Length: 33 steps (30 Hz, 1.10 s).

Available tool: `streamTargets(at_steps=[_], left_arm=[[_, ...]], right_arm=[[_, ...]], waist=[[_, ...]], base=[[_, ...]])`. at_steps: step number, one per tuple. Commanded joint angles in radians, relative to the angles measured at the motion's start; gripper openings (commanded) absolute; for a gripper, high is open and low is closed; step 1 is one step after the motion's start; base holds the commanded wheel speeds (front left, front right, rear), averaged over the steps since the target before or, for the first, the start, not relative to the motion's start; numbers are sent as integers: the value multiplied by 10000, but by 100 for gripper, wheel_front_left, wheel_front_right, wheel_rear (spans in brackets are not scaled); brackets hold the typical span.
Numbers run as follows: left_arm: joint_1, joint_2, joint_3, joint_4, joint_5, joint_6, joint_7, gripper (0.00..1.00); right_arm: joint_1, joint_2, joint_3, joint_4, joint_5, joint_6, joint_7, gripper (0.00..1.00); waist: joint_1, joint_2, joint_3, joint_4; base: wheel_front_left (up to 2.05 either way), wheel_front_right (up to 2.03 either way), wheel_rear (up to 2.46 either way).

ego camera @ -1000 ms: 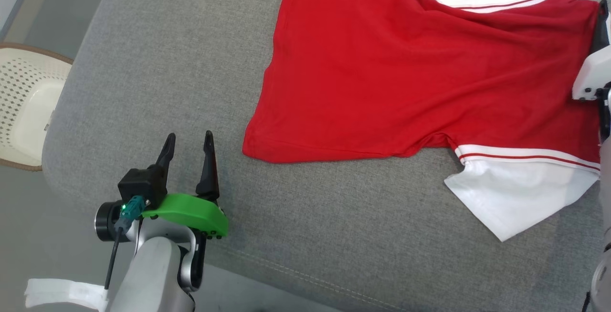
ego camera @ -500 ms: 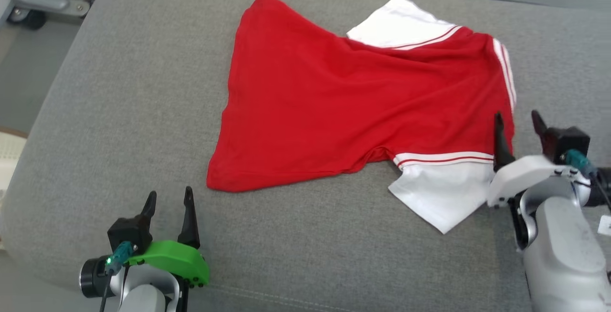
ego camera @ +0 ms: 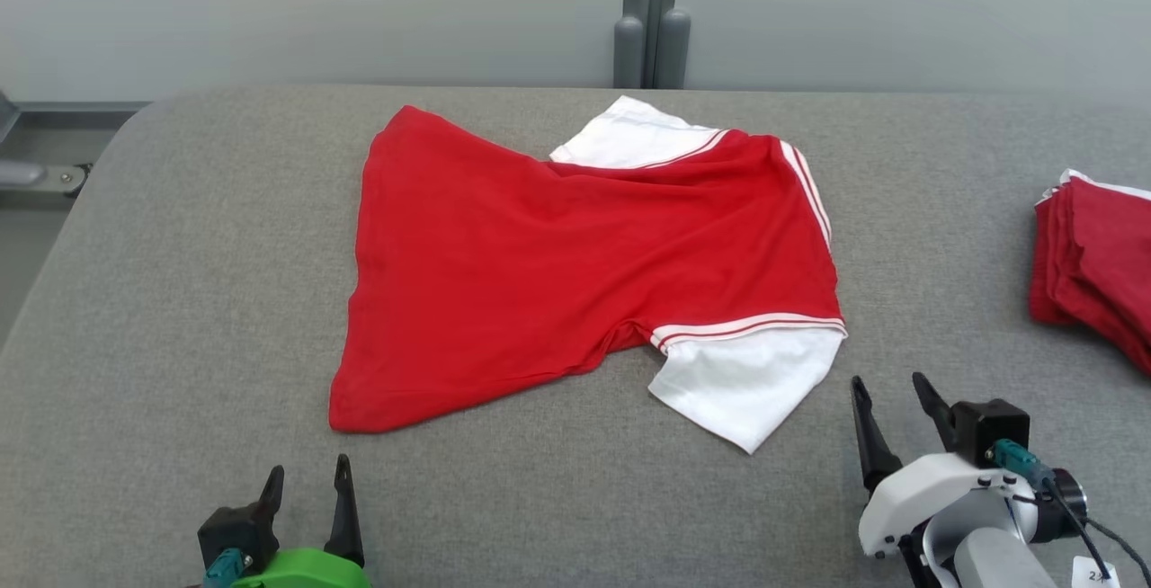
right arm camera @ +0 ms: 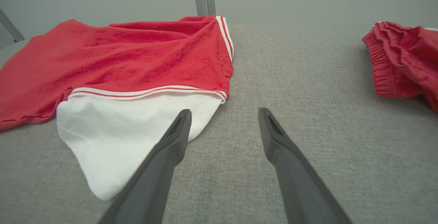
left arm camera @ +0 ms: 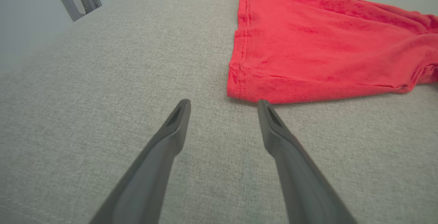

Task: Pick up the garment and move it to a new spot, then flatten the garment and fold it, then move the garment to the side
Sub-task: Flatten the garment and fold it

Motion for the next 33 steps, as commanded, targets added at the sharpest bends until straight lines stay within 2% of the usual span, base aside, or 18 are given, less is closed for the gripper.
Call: streamTargets(at_steps=[1, 6, 15, 33], left_arm=[[236, 47, 36, 5, 55, -35, -30, 100], [292, 49, -91, 28, 6, -52, -30, 100], [167, 47, -85, -218, 124, -36, -30, 100], [354, 49, 440, -440, 286, 33, -30, 100]], right_arm=[[222, -23, 145, 26, 87, -17, -26, 100], [456, -14, 557, 229, 272, -17, -28, 100], [227, -5, 680, 54, 608, -17, -27, 100], [334, 3, 1090, -206, 790, -17, -27, 100]], waist=[[0, 0, -352, -335], [0, 0, -399, -251], [0, 0, -411, -72], [0, 0, -487, -813]], base=[[0, 0, 0], [0, 0, 0], [0, 0, 0], [0, 0, 0]])
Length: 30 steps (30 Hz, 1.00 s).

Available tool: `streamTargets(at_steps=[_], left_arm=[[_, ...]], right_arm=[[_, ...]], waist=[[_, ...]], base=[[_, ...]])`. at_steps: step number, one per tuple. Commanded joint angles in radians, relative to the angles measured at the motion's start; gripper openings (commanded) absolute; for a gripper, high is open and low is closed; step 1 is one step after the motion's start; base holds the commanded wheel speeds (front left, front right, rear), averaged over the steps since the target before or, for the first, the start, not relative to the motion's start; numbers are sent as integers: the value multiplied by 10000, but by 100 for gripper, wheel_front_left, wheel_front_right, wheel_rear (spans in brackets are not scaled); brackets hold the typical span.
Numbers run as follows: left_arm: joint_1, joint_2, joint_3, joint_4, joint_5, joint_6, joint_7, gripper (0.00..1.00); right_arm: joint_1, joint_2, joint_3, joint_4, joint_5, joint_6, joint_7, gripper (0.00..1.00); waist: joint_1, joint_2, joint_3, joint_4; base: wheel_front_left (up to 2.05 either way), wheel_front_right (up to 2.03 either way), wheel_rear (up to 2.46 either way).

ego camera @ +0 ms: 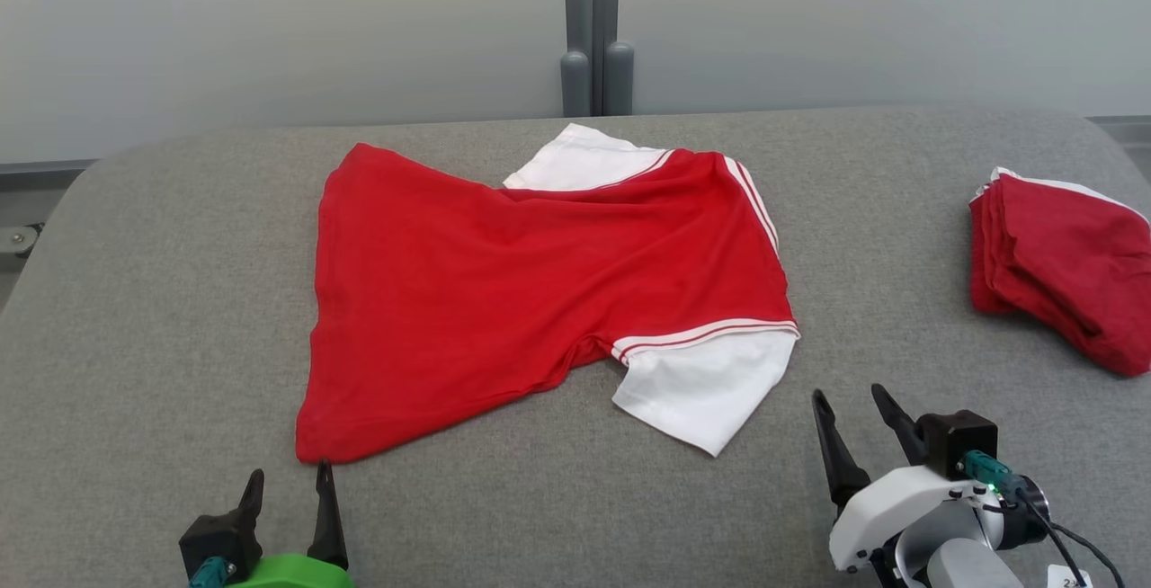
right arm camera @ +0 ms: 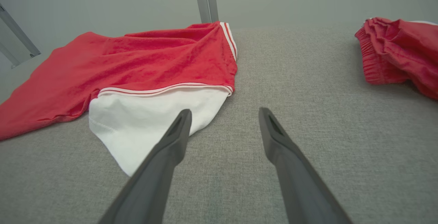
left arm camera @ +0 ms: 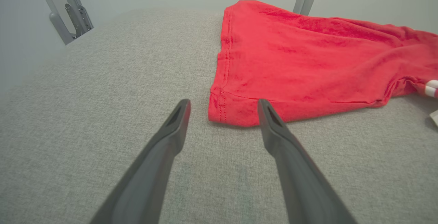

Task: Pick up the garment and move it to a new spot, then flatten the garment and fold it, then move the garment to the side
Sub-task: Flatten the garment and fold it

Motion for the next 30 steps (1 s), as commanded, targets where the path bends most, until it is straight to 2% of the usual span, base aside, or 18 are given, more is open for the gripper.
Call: streamTargets(at_steps=[1, 18, 30], left_arm=[[-6, 45, 42, -48, 81, -6, -30, 100], [320, 47, 345, -906, 308, 104, -30, 100], [318, 47, 354, -809, 217, 143, -30, 100]], right_arm=[[17, -19, 9, -67, -2, -17, -27, 100], [290, -18, -148, -883, -76, -17, -27, 100], [335, -18, -35, -1030, -43, -17, -27, 100]], waist=[[0, 0, 83, -47], [0, 0, 43, -731], [0, 0, 116, -715]], base=[[0, 0, 0], [0, 0, 0], [0, 0, 0]])
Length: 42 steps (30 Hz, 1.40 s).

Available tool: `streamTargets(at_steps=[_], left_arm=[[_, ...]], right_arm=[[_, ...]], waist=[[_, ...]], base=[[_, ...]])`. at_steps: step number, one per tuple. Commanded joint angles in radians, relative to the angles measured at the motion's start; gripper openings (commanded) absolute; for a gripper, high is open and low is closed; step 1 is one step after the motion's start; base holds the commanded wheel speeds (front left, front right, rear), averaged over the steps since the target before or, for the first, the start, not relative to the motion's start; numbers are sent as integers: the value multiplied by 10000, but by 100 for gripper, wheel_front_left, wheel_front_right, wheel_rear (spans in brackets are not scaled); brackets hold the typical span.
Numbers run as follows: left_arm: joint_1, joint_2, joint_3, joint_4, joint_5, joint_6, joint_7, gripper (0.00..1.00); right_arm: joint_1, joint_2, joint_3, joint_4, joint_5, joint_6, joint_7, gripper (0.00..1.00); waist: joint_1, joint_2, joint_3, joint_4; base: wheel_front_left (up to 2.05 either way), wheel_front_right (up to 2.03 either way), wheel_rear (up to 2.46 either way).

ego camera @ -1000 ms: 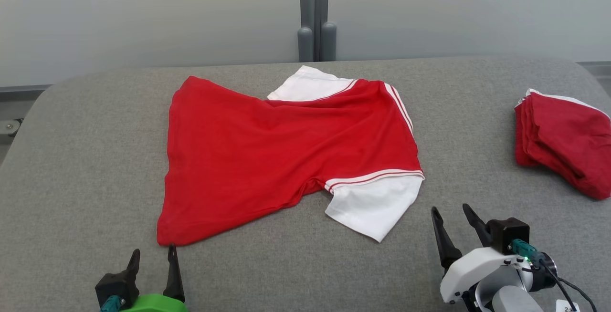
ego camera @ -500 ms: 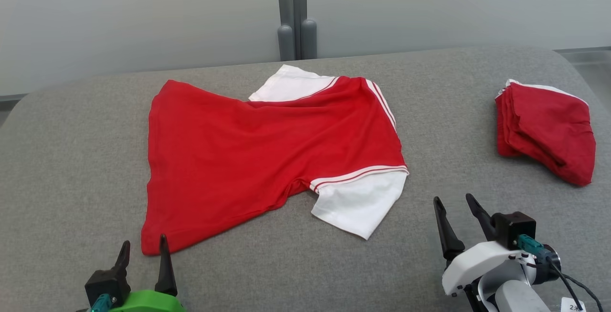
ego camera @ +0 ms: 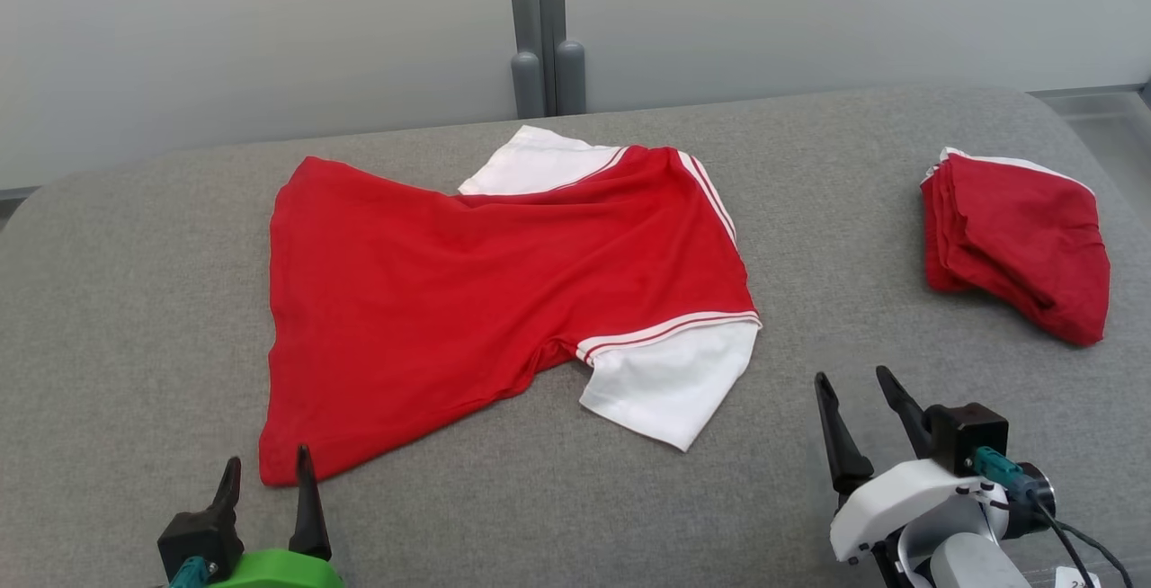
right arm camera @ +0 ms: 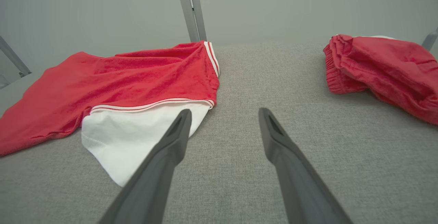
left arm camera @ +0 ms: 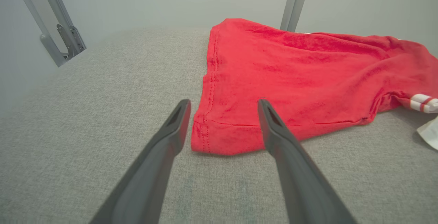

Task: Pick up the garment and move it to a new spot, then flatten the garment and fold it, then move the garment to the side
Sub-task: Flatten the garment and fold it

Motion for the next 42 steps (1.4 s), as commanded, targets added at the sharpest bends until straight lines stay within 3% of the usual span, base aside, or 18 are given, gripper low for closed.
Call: streamTargets(at_steps=[1, 15, 27, 28, 29, 30, 37, 42], left_arm=[[110, 47, -4, 52, -53, 42, -29, 100], [-801, 47, -661, 525, -268, -29, -30, 100], [-1127, 47, -824, 574, -233, -36, -30, 100], [-1126, 49, -808, 551, -235, -29, -30, 100], [-1113, 47, -799, 541, -238, -26, -30, 100], [-1095, 47, -781, 534, -249, -24, -30, 100], [-989, 47, -692, 505, -402, 38, -30, 100], [-1036, 50, -538, 601, -468, 79, -30, 100]], right_arm=[[28, -19, 82, 29, 18, -17, -27, 100], [-906, -28, 1654, 1049, 814, -17, -27, 100], [-1473, -17, 3126, 2435, 2057, -11, 4, 100], [-1539, -18, 3097, 2447, 2051, -11, 8, 76], [-1600, -18, 3039, 2418, 1987, -11, 8, 16], [-1617, -18, 2915, 2340, 1912, -11, 8, 0], [-1367, -186, 1927, 1459, 1146, -12, -16, 0], [-1122, -313, 1802, 1072, 715, -12, -15, 0]], waist=[[0, 0, 77, 47], [0, 0, 1482, 715], [0, 0, 1858, 1184], [0, 0, 1875, 1178], [0, 0, 1880, 1165], [0, 0, 1874, 1143], [0, 0, 1695, 767], [0, 0, 1595, 502]], base=[[0, 0, 0], [0, 0, 0], [0, 0, 0], [0, 0, 0], [0, 0, 0], [0, 0, 0], [0, 0, 0], [0, 0, 0]])
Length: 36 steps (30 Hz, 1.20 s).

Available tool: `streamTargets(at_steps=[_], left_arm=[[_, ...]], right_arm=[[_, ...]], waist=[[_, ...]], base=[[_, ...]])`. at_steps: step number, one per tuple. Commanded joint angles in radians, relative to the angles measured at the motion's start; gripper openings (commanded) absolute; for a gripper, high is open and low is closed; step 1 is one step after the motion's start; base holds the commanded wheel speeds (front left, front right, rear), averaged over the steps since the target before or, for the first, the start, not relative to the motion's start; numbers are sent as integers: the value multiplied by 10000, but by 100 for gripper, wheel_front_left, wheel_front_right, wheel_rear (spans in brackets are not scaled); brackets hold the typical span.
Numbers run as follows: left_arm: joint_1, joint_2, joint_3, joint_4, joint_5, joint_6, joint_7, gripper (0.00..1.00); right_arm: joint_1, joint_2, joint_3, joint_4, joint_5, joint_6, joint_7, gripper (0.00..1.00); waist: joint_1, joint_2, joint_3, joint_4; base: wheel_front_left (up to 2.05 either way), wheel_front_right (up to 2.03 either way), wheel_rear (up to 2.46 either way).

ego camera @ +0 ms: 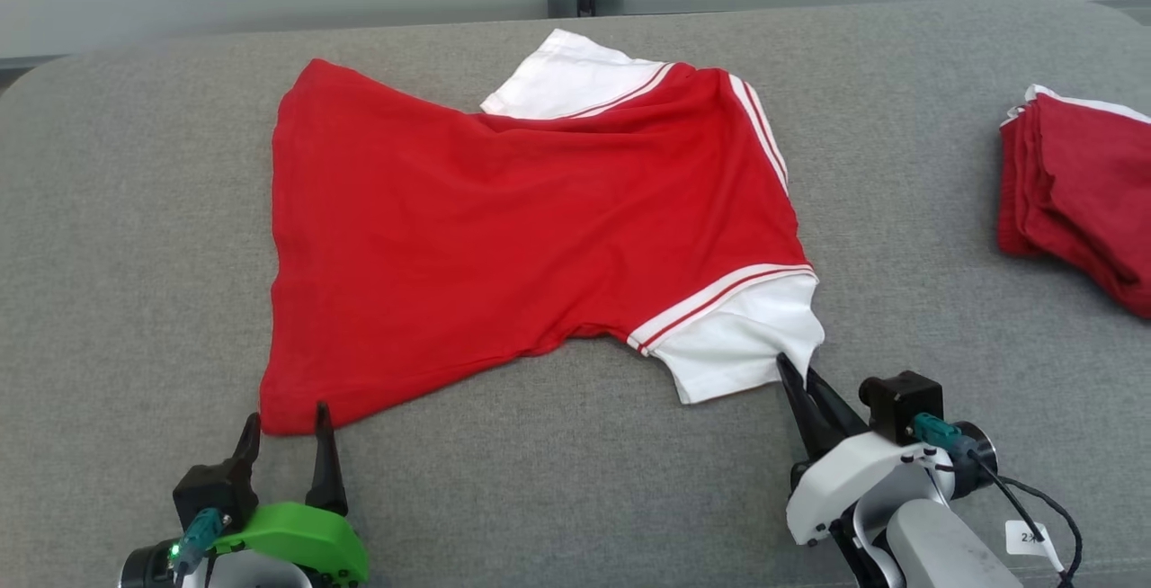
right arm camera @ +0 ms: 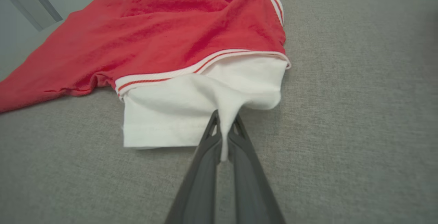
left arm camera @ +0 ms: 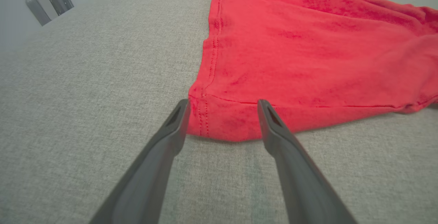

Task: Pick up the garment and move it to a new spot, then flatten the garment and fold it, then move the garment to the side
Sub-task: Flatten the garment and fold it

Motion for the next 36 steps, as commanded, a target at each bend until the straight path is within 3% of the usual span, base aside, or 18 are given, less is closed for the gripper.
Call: streamTargets(at_steps=[1, 8, 10, 11, 12, 13, 14, 27, 28, 29, 36], left_arm=[[-98, 52, 52, 32, -82, 37, -27, 100], [-376, 49, 628, 480, 57, 31, -29, 100], [-488, 54, 787, 620, 50, 55, -29, 100], [-530, 52, 887, 713, 0, 75, -27, 100], [-584, 51, 958, 784, 44, 34, -29, 100], [-630, 52, 1039, 870, 91, 2, -29, 100], [-660, 51, 1114, 989, 87, -20, -29, 100], [-1125, 52, 1208, 1621, 23, -264, -28, 100], [-1126, 51, 1169, 1551, 15, -327, -28, 32], [-1119, 51, 1126, 1512, 58, -341, -28, 0], [-1057, 53, 1022, 1611, -54, -394, -28, 0]], right_arm=[[125, -39, -15, -54, -36, -6, -3, 0], [464, -360, -267, -145, -794, -8, -3, 0], [519, -289, -391, -69, -894, -8, -3, 42], [504, -261, -391, -39, -968, -8, -3, 45], [507, -221, -406, 14, -988, -8, -3, 34], [497, -194, -437, 41, -985, -8, -3, 8], [458, -165, -428, 65, -996, -8, -3, 0], [231, -61, -604, 97, -1023, -8, -3, 0], [241, -57, -644, 99, -1049, -8, -3, 0], [250, -50, -667, 95, -1074, -8, -3, 0], [275, 30, -852, 57, -1072, -8, -3, 0]], waist=[[0, 0, -69, -154], [0, 0, 20, -569], [0, 0, 53, -639], [0, 0, 77, -681], [0, 0, 100, -715], [0, 0, 117, -737], [0, 0, 149, -766], [0, 0, 412, -758], [0, 0, 416, -752], [0, 0, 415, -749], [0, 0, 296, -717]], base=[[0, 0, 0], [0, 0, 0], [0, 0, 0], [0, 0, 0], [0, 0, 0], [0, 0, 0], [0, 0, 0], [0, 0, 0], [0, 0, 0], [0, 0, 0], [0, 0, 0]])
